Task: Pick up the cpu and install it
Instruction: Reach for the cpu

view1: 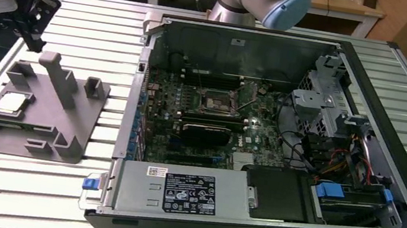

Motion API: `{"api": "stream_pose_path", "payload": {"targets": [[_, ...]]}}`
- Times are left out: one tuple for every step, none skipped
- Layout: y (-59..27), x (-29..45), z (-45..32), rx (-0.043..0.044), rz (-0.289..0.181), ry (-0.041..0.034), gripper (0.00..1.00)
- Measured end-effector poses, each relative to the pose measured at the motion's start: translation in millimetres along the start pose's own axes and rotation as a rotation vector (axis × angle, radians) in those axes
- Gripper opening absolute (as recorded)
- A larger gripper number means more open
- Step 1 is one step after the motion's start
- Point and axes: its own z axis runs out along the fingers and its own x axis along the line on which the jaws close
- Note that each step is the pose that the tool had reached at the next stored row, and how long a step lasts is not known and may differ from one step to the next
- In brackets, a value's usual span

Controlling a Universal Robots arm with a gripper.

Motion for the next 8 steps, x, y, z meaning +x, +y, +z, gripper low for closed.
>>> {"api": "stream_pose_path", "payload": {"targets": [[-0.2, 2.7, 1.0, 0.0000, 0.000, 0.0000, 0.11], [-0.5, 5.2, 2.0, -0.0001, 0.000, -0.0001, 0.11], [-0.7, 7.8, 3.1, -0.0001, 0.000, -0.0001, 0.11], [-1.0, 10.3, 4.1, -0.0001, 0.000, -0.0001, 0.11], [-1.2, 12.9, 5.1, -0.0001, 0.000, -0.0001, 0.11], [-1.5, 15.4, 6.1, 0.0000, 0.000, 0.0000, 0.11], [-1.7, 18.0, 7.3, -0.0001, 0.000, -0.0001, 0.11], [-1.9, 20.5, 8.6, -0.0001, 0.000, -0.0001, 0.11]]}}
